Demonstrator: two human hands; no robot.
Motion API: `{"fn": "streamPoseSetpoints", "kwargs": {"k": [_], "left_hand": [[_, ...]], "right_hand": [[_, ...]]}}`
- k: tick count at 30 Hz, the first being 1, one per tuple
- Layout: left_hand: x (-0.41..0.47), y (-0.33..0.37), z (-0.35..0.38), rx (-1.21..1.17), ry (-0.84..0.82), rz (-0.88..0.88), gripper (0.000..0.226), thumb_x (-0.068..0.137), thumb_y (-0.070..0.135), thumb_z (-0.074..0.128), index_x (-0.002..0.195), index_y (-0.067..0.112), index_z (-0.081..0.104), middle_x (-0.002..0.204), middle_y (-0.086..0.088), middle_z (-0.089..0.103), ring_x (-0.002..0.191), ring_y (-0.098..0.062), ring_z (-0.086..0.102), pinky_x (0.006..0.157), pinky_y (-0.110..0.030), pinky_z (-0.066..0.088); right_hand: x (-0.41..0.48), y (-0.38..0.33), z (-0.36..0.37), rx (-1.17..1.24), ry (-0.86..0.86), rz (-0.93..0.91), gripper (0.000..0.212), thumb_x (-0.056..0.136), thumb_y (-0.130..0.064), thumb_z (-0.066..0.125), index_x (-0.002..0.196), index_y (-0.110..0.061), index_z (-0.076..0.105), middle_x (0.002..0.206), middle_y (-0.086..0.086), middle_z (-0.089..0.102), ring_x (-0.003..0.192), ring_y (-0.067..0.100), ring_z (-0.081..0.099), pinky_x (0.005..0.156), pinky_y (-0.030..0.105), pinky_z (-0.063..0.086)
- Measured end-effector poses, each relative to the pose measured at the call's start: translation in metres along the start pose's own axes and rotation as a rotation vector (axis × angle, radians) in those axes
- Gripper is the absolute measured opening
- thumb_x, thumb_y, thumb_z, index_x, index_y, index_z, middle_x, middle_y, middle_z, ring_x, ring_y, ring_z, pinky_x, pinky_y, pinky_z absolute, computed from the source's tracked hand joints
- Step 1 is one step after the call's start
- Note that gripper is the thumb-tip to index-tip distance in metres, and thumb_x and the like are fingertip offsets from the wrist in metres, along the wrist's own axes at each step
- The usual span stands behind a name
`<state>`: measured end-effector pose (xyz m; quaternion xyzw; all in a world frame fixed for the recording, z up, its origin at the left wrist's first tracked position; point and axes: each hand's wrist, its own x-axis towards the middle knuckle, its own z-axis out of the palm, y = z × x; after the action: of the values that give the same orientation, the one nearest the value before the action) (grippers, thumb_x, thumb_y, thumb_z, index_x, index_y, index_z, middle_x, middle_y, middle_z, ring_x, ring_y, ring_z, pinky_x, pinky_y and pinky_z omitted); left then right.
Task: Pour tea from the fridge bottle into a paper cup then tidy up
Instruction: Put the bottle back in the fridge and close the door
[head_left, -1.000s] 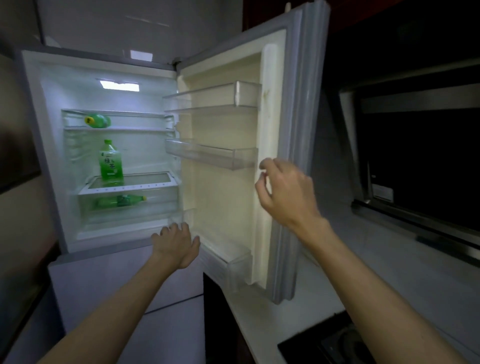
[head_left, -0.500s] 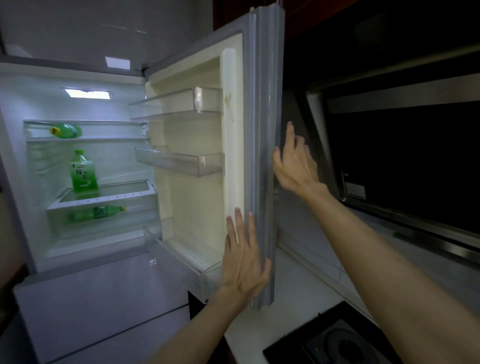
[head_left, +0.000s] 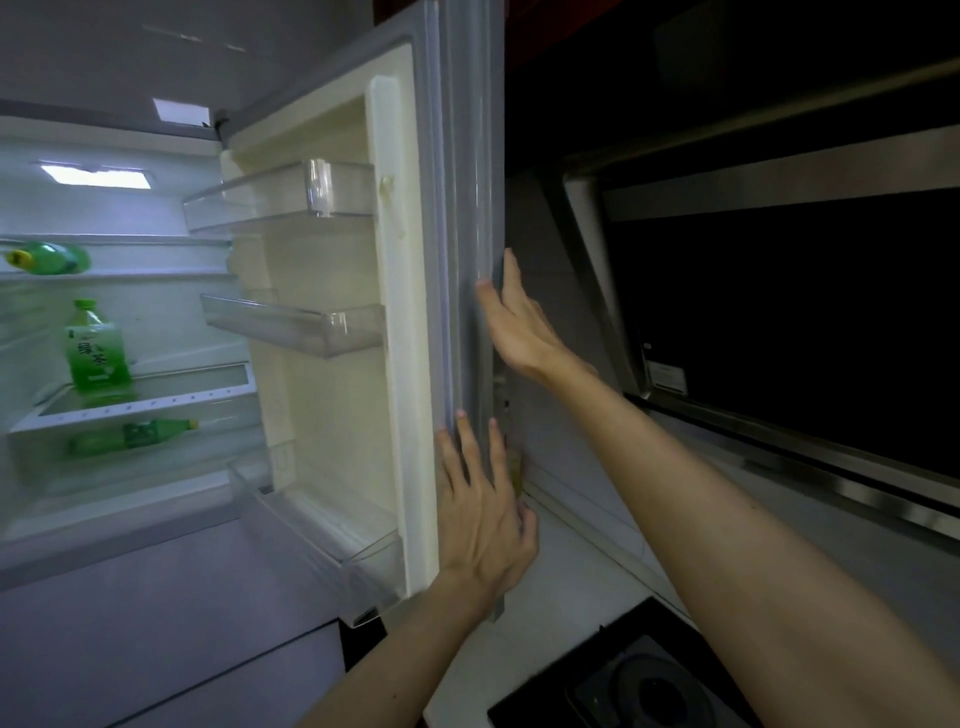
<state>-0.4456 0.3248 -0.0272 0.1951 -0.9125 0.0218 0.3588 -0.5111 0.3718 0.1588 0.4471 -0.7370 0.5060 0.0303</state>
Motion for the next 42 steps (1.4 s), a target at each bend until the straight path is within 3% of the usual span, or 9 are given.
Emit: {"fn": "streamPoseSetpoints", "kwargs": {"k": [6, 8, 11, 15, 17, 21, 31, 38, 42], "left_hand": [[-0.009, -0.009, -0.006, 0.010, 0.049, -0.055, 0.095, 0.074, 0.041, 0.045, 0.154, 0.002, 0.010, 0.156, -0.034, -0.005, 0.145, -0.050, -0.006, 0.116, -0.060, 0.018], [-0.015, -0.015, -0.008, 0.013, 0.071, -0.075, 0.095, 0.072, 0.039, 0.049, 0.153, 0.001, 0.014, 0.156, -0.035, -0.003, 0.144, -0.051, -0.004, 0.116, -0.061, 0.016], [-0.027, -0.030, -0.016, 0.023, 0.092, -0.097, 0.095, 0.071, 0.036, 0.054, 0.152, 0.000, 0.018, 0.155, -0.036, -0.001, 0.144, -0.052, -0.003, 0.115, -0.061, 0.016], [-0.044, -0.056, -0.030, 0.022, 0.130, -0.122, 0.094, 0.071, 0.034, 0.055, 0.151, 0.000, 0.020, 0.155, -0.035, 0.000, 0.145, -0.051, -0.003, 0.115, -0.060, 0.017], [-0.052, -0.068, -0.038, 0.023, 0.142, -0.142, 0.094, 0.072, 0.034, 0.055, 0.151, -0.001, 0.020, 0.155, -0.036, 0.000, 0.145, -0.051, -0.002, 0.114, -0.061, 0.021], [-0.070, -0.098, -0.056, 0.020, 0.166, -0.189, 0.092, 0.074, 0.036, 0.051, 0.151, -0.003, 0.019, 0.155, -0.036, 0.000, 0.145, -0.051, -0.001, 0.112, -0.062, 0.025], [-0.106, -0.195, -0.102, 0.033, 0.241, -0.264, 0.091, 0.079, 0.034, 0.050, 0.150, -0.008, 0.012, 0.156, -0.035, 0.000, 0.146, -0.048, 0.000, 0.112, -0.059, 0.028], [-0.123, -0.275, -0.129, -0.068, 0.250, -0.351, 0.097, 0.080, 0.038, 0.043, 0.150, -0.007, -0.007, 0.159, -0.023, -0.013, 0.149, -0.036, -0.012, 0.121, -0.051, 0.012], [-0.127, -0.318, -0.144, -0.137, 0.248, -0.368, 0.099, 0.078, 0.041, 0.039, 0.148, 0.000, -0.018, 0.159, -0.014, -0.024, 0.148, -0.026, -0.020, 0.122, -0.039, -0.004]], "right_hand": [[0.006, -0.008, 0.004, -0.060, 0.000, -0.078, 0.062, 0.105, -0.046, 0.025, 0.156, -0.024, -0.003, 0.157, 0.013, 0.031, 0.138, 0.028, 0.041, 0.115, 0.046, 0.030], [0.007, -0.015, 0.012, -0.092, 0.020, -0.145, 0.054, 0.105, -0.045, 0.027, 0.151, -0.021, 0.015, 0.126, 0.017, 0.061, 0.102, 0.026, 0.065, 0.095, 0.053, 0.051], [0.007, -0.027, 0.029, -0.052, 0.078, -0.222, 0.034, 0.104, -0.043, 0.031, 0.125, -0.017, 0.039, 0.097, 0.016, 0.065, 0.073, 0.025, 0.062, 0.071, 0.058, 0.053], [0.005, -0.044, 0.061, -0.058, 0.167, -0.328, 0.056, 0.099, -0.053, 0.029, 0.141, -0.016, 0.031, 0.104, 0.004, 0.066, 0.083, 0.022, 0.066, 0.076, 0.051, 0.055], [0.001, -0.054, 0.079, -0.026, 0.177, -0.380, 0.065, 0.099, -0.051, 0.030, 0.151, -0.015, 0.018, 0.125, 0.008, 0.061, 0.104, 0.022, 0.064, 0.089, 0.049, 0.053], [-0.006, -0.083, 0.117, 0.067, 0.194, -0.490, 0.072, 0.099, -0.042, 0.037, 0.155, -0.007, 0.008, 0.159, 0.011, 0.025, 0.145, 0.022, 0.029, 0.117, 0.048, 0.028], [-0.004, -0.176, 0.206, 0.168, 0.183, -0.740, 0.092, 0.083, 0.003, 0.053, 0.154, -0.001, -0.005, 0.163, 0.014, -0.008, 0.151, 0.020, -0.005, 0.119, 0.019, -0.003], [-0.001, -0.220, 0.276, 0.101, 0.084, -0.802, 0.089, 0.090, -0.010, 0.055, 0.154, -0.002, -0.006, 0.163, 0.012, -0.008, 0.151, 0.022, -0.003, 0.124, 0.035, 0.003], [0.017, -0.231, 0.314, 0.032, 0.057, -0.855, 0.072, 0.101, -0.027, 0.040, 0.155, -0.008, -0.003, 0.164, 0.009, -0.007, 0.151, 0.021, -0.005, 0.123, 0.046, 0.005]]}}
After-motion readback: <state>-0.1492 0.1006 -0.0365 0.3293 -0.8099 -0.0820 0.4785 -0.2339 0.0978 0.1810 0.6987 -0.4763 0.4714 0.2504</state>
